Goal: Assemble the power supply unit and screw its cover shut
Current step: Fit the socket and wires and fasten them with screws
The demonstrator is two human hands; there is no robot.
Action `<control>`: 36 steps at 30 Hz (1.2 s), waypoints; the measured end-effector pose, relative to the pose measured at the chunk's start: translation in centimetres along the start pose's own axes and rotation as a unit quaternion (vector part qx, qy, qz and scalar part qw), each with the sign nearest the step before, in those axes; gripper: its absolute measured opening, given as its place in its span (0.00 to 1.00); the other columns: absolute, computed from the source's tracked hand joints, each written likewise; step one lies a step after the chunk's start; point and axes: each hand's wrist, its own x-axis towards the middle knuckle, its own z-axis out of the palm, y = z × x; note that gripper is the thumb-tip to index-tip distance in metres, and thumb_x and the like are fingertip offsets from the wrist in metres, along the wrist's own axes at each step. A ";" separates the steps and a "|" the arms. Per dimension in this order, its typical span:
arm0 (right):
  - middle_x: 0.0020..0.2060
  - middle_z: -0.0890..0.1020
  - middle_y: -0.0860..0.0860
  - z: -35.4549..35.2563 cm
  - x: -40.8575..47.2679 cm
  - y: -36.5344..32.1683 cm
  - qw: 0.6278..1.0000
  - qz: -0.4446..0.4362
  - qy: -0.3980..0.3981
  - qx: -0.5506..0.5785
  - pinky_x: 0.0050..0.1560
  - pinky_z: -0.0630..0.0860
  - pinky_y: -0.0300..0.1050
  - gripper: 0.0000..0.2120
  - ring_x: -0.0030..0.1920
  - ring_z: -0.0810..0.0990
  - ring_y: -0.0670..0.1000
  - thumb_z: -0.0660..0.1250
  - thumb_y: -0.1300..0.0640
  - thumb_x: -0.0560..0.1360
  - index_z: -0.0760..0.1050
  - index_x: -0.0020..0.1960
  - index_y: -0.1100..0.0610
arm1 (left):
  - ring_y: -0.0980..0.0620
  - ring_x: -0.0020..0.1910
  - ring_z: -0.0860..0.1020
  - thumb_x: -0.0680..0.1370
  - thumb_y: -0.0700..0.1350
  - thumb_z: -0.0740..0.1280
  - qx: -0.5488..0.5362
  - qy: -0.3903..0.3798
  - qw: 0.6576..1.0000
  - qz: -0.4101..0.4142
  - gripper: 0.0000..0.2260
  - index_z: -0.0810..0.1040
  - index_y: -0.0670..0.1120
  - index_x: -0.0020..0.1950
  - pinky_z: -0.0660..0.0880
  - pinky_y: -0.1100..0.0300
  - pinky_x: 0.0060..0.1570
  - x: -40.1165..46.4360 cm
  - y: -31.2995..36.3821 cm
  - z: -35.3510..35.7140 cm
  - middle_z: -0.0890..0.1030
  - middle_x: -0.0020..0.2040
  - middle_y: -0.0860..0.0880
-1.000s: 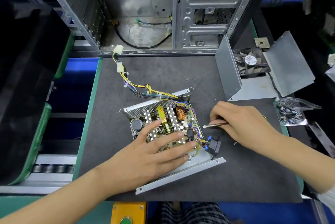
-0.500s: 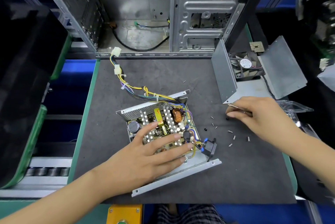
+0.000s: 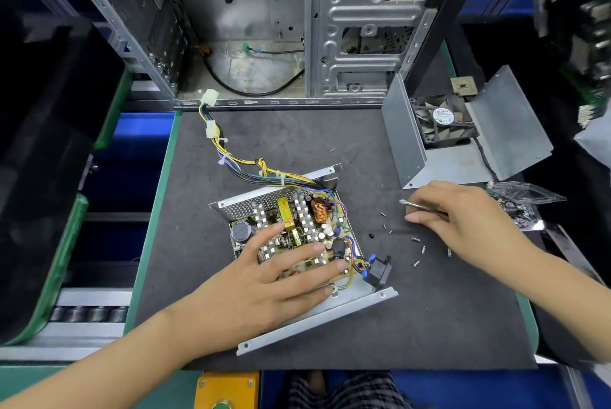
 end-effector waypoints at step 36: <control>0.46 0.71 0.41 -5.6 1.8 -8.6 0.973 -0.132 -0.175 0.073 0.47 0.69 0.34 0.12 0.45 0.72 0.40 0.47 0.47 0.80 0.68 0.51 0.49 | 0.58 0.28 0.78 0.70 0.38 0.69 -0.831 0.205 0.161 -0.491 0.05 0.85 0.40 0.39 0.77 0.69 0.29 6.9 -3.1 -6.9 0.80 0.34 0.47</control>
